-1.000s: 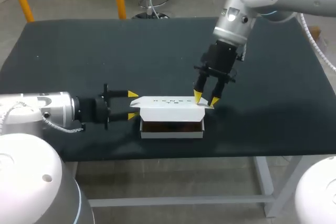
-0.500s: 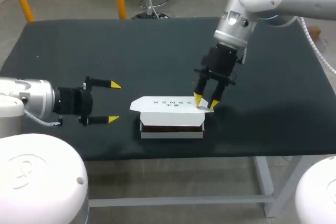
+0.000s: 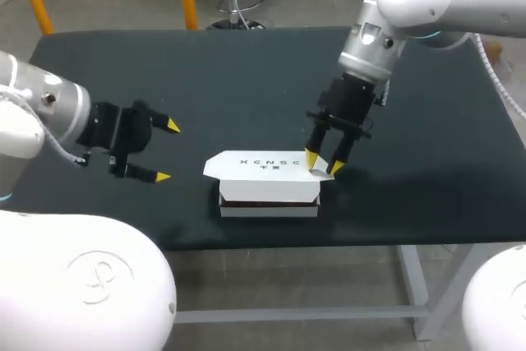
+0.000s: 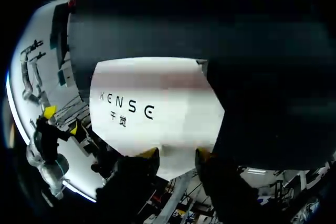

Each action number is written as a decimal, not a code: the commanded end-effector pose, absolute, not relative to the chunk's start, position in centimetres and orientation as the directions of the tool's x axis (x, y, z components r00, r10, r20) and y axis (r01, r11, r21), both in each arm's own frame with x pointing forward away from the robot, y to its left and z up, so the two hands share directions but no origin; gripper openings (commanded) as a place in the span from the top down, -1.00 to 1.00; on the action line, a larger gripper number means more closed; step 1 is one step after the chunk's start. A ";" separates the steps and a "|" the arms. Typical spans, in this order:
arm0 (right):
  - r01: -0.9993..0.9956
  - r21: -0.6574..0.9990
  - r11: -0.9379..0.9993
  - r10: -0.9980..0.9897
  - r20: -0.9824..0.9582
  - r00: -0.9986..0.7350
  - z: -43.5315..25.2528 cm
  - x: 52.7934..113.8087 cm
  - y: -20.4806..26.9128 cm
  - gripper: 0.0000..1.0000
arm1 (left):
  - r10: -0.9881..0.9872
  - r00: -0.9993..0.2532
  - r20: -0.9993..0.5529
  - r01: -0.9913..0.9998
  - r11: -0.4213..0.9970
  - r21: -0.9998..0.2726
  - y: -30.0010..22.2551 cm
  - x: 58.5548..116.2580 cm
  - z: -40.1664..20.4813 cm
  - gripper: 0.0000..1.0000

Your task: Assemble the packaging by folding the flat box into shape, placing the metal phone stand inside, and closing the box properly

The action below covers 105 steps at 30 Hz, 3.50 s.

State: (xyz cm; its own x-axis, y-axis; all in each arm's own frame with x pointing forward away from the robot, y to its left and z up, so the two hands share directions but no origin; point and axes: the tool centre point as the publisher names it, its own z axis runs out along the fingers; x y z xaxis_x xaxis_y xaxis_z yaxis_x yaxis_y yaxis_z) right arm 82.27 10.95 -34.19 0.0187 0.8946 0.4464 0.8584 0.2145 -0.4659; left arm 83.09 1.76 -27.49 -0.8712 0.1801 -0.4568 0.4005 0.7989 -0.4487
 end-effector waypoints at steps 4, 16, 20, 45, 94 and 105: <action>0.860 -0.463 0.216 0.883 0.468 0.031 -34.7 81.9 10.9 0.02 | 0.246 -0.946 -0.212 0.319 0.827 -0.464 -0.6 83.4 -27.1 -1.00; 0.867 -0.457 0.200 0.881 0.472 0.046 -34.9 81.9 10.7 0.02 | -0.264 -0.964 -0.013 -0.235 0.879 -0.415 -2.2 85.8 -25.8 -1.00; 0.869 -0.452 0.200 0.880 0.473 0.043 -34.8 82.0 10.8 0.02 | -0.264 -0.964 -0.013 -0.235 0.879 -0.415 -2.2 85.8 -25.8 -1.00; 0.913 -0.376 0.159 0.882 0.470 0.040 -35.1 82.0 11.0 0.01 | -0.703 -0.682 0.202 -0.728 0.625 -0.283 -4.3 87.2 -26.2 -1.00; 0.962 -0.260 0.081 0.884 0.465 0.051 -36.5 82.1 11.0 0.04 | -0.944 0.096 0.315 -0.987 -0.050 0.150 -7.9 86.0 -31.7 -0.33; 0.966 -0.248 0.070 0.883 0.466 0.056 -36.7 82.0 10.9 0.04 | -0.938 0.150 0.313 -0.980 -0.100 0.169 -7.5 85.2 -34.0 -0.41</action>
State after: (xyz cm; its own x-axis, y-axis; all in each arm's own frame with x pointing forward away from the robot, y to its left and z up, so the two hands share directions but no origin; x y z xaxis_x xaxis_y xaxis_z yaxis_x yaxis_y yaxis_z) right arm 82.30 10.98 -36.63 0.0560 0.8836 0.4649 0.9647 0.0721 -0.2531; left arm 85.30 -7.51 -33.46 0.1451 -0.9401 0.3085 -0.9805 -0.0950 0.1718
